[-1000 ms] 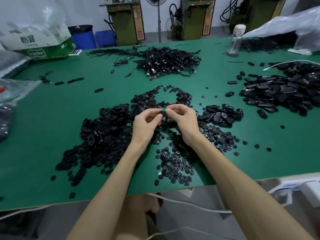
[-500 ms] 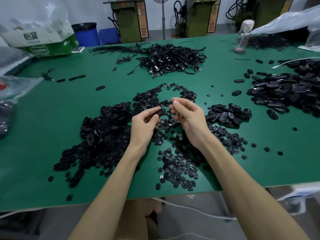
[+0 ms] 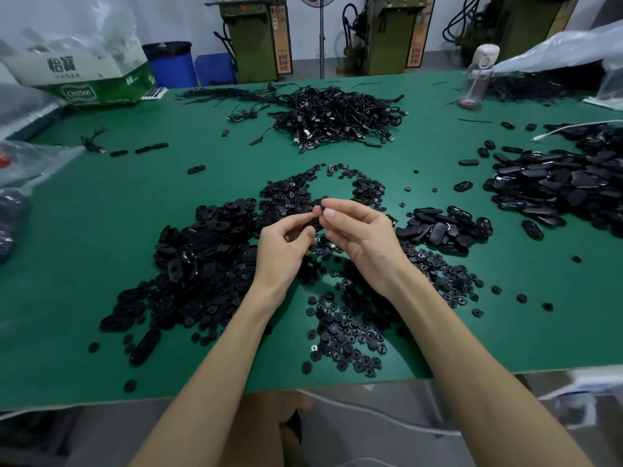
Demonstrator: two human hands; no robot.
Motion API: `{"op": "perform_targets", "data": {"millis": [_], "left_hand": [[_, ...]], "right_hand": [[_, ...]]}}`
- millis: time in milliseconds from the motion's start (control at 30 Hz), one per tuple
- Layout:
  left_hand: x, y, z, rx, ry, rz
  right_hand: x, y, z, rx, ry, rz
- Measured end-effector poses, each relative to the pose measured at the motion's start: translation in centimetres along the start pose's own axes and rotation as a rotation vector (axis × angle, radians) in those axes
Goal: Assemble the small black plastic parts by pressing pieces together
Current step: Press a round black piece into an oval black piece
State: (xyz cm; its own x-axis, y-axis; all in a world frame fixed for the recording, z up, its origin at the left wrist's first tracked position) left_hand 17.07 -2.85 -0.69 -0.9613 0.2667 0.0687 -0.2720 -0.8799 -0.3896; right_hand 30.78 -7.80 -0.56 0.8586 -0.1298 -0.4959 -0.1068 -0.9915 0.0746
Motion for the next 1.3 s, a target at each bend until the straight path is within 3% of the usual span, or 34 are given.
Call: {"op": "perform_targets", "data": {"millis": [633, 967, 1167, 1300], "left_hand": [[-0.1, 0.1, 0.1, 0.002, -0.039, -0.014], [0.0, 0.1, 0.1, 0.010, -0.042, 0.011], [0.1, 0.0, -0.1, 0.011, -0.051, 0.013], [0.0, 0.0, -0.2, 0.015, -0.061, 0.008]], "right_hand": [[0.3, 0.2, -0.5, 0.094, 0.222, 0.076], [2.7, 0.1, -0.8, 0.107, 0.137, 0.278], [3.2, 0.1, -0.6, 0.092, 0.213, 0.331], [2.3, 0.3, -1.2, 0.169, 0.386, 0.322]]}}
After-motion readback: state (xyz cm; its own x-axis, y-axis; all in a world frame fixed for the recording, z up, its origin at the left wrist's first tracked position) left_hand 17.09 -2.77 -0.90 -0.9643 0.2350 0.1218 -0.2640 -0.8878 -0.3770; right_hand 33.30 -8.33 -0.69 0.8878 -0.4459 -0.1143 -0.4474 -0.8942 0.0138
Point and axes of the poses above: each hand's wrist, its own y-axis away from the middle knuckle, its own x-axis out of the back of the hand, z = x × y, the point moved 8 cm from there along -y, towards the middle knuckle, and after that the axes turned 9 degrees about -x, right-handed, at the moved point
